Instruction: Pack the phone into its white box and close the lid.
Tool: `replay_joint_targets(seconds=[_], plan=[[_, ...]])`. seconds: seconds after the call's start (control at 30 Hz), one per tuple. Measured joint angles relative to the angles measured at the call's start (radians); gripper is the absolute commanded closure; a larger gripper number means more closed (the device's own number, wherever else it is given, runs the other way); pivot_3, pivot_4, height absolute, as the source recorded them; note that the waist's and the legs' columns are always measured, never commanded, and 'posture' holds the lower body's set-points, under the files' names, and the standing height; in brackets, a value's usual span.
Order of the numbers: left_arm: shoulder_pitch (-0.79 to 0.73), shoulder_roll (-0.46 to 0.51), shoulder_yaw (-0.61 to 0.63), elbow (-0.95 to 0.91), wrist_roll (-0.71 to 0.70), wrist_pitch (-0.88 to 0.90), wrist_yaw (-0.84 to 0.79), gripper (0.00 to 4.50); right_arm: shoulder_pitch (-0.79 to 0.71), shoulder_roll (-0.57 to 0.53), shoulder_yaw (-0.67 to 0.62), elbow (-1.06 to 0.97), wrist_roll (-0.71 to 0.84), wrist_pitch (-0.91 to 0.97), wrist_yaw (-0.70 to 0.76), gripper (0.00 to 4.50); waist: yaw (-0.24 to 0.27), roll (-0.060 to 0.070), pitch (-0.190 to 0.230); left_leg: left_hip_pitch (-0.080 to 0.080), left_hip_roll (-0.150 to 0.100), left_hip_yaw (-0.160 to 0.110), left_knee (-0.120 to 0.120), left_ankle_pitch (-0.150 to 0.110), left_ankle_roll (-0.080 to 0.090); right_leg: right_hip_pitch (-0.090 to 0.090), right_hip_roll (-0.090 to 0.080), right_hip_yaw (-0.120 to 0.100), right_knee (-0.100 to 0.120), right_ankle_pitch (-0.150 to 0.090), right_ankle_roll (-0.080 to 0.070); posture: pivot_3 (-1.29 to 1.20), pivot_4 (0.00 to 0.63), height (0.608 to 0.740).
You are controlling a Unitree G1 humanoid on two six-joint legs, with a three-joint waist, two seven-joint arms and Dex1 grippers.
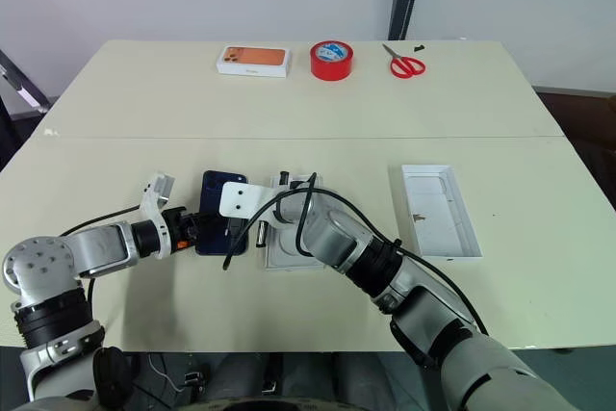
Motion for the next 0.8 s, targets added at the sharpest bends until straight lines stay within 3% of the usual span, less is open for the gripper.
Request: replay_joint_targets(seconds=[0.23, 0.33, 0.43, 0.6, 0.8], plan=[[0.000, -0.038, 0.090, 0.023, -0.063, 0.000, 0.068, 2.18, 0.000, 0.000, 0.000, 0.000, -0.007, -0.005, 0.000, 4.50, -0.001, 0.000, 0.000, 0.000, 0.000, 0.000, 0.000, 0.000, 0.000, 0.000, 0.000, 0.000, 0.000, 0.000, 0.000, 0.00, 0.150, 0.733], [0.000, -0.061, 0.134, 0.041, -0.099, 0.000, 0.098, 3.10, 0.000, 0.000, 0.000, 0.001, -0.008, -0.006, 0.000, 4.50, -0.001, 0.000, 0.000, 0.000, 0.000, 0.000, 0.000, 0.000, 0.000, 0.000, 0.000, 0.000, 0.000, 0.000, 0.000, 0.00, 0.150, 0.733], [0.002, -0.069, 0.146, 0.043, -0.136, 0.000, 0.116, 4.46, 0.000, -0.001, 0.000, 0.001, -0.009, -0.006, 0.000, 4.50, 0.000, 0.000, 0.000, 0.000, 0.000, 0.000, 0.000, 0.000, 0.000, 0.000, 0.000, 0.000, 0.000, 0.000, 0.000, 0.00, 0.150, 0.733], [0.012, -0.069, 0.145, 0.031, -0.174, -0.003, 0.145, 4.46, -0.005, -0.010, -0.029, -0.015, -0.006, -0.001, 0.009, 4.50, 0.000, -0.001, 0.000, 0.000, 0.000, 0.000, 0.000, 0.000, 0.000, -0.001, 0.000, 0.000, 0.000, 0.000, 0.000, 0.00, 0.150, 0.733], [0.081, -0.072, 0.094, -0.019, -0.310, -0.053, 0.195, 4.46, -0.019, -0.092, -0.177, -0.193, 0.083, 0.044, 0.103, 4.50, 0.006, -0.001, 0.000, -0.001, 0.000, -0.001, 0.000, 0.000, 0.000, -0.001, 0.000, 0.000, -0.001, 0.000, 0.000, 0.00, 0.150, 0.733]])
